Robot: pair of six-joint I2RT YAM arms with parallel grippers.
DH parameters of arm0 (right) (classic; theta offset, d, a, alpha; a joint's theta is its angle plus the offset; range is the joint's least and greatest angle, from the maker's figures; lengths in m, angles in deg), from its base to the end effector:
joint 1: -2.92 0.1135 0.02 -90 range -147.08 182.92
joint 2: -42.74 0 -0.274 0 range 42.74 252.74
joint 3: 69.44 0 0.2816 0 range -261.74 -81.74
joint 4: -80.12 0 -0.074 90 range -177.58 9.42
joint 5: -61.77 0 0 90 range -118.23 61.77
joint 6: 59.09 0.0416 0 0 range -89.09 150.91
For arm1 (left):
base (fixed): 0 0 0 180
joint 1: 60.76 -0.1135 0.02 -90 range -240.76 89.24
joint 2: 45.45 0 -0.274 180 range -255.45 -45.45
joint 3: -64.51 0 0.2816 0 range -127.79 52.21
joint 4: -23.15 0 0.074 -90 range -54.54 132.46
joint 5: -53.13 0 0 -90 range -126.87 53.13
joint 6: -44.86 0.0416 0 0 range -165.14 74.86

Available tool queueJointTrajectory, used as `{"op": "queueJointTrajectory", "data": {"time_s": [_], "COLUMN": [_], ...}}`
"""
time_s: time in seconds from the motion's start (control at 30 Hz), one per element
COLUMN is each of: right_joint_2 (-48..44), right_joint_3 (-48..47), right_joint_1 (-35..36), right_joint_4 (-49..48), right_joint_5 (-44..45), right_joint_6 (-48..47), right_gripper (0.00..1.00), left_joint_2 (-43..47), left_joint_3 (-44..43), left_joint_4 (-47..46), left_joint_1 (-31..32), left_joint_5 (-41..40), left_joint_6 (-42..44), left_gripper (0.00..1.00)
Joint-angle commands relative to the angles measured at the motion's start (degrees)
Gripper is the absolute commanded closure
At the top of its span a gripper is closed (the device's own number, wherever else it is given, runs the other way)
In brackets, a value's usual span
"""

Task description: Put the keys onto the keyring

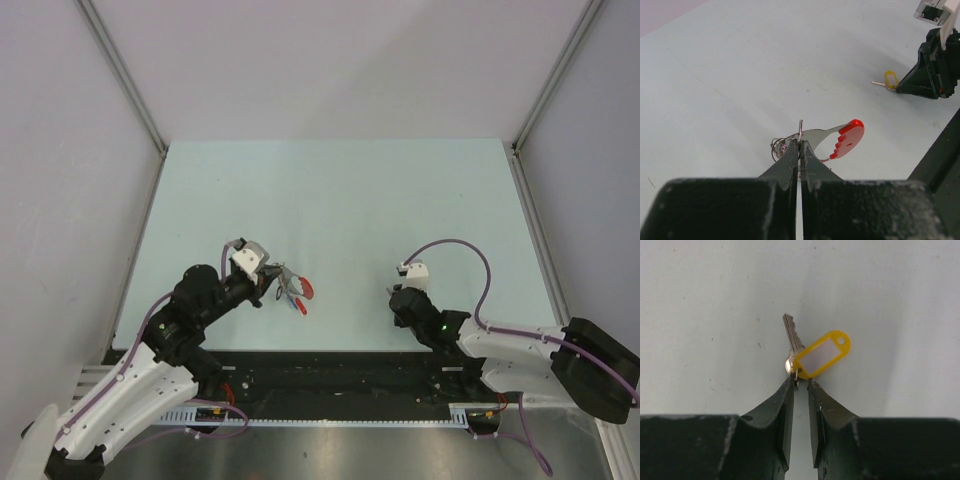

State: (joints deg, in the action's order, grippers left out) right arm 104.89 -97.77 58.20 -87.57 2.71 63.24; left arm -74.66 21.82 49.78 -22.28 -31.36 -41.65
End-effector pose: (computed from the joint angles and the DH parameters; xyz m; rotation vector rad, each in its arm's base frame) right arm 0.1326 0.1538 0.1200 -0.2000 2.2343 0.1762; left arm 0.1283 -0.1071 0.2866 0.7200 1.6823 -0.5200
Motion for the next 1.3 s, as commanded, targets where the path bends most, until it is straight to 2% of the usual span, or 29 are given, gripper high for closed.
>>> {"op": "queueJointTrajectory", "data": {"time_s": [0.0,0.2,0.37,0.53,0.7,0.73,0.77,0.87,1.0,1.13,1.27], "right_joint_2": [1.7,2.7,2.1,-2.5,-8.1,-9.0,-10.5,-11.5,-9.1,-7.0,-6.5], "right_joint_3": [-1.4,-2.0,-2.6,-4.9,-9.4,-10.2,-10.8,-15.4,-24.4,-31.9,-36.3], "right_joint_1": [0.3,0.5,1.1,1.9,0.2,-1.6,-2.5,-5.0,-5.5,-5.8,-6.8], "right_joint_4": [-2.0,-1.5,-0.3,3.3,6.3,6.4,6.3,9.6,19.6,25.3,27.8], "right_joint_5": [1.5,1.4,1.7,-0.1,-11.8,-14.8,-21.7,-30.2,-34.3,-36.3,-42.9], "right_joint_6": [-0.6,-0.6,-0.3,-4.4,-14.7,-17.7,-19.5,-25.4,-33.1,-39.3,-44.0], "right_gripper": [0.78,0.85,0.99,1.0,1.0,1.0,1.0,1.0,1.0,1.0,1.0], "left_joint_2": [0.6,0.6,0.6,0.4,-0.9,-1.8,-2.2,-5.6,-9.2,-11.8,-15.1], "left_joint_3": [-1.2,-1.3,-1.2,-1.1,-1.2,-1.2,-1.8,-4.7,-8.2,-10.2,-13.3], "left_joint_4": [-2.7,-2.7,-2.7,-3.3,-5.3,-5.8,-6.1,-5.9,-6.7,-9.8,-9.1], "left_joint_1": [-0.4,-0.4,-0.4,-0.4,-0.4,-0.4,-0.4,-0.4,-0.4,-0.4,-0.4], "left_joint_5": [-0.8,-0.7,-0.5,1.2,7.8,8.9,10.6,14.9,23.8,28.0,30.9], "left_joint_6": [0.0,0.1,0.2,0.6,2.1,2.6,2.8,3.5,5.1,7.7,11.2], "left_gripper": [1.0,1.0,1.0,1.0,1.0,1.0,1.0,1.0,1.0,1.0,1.0]}}
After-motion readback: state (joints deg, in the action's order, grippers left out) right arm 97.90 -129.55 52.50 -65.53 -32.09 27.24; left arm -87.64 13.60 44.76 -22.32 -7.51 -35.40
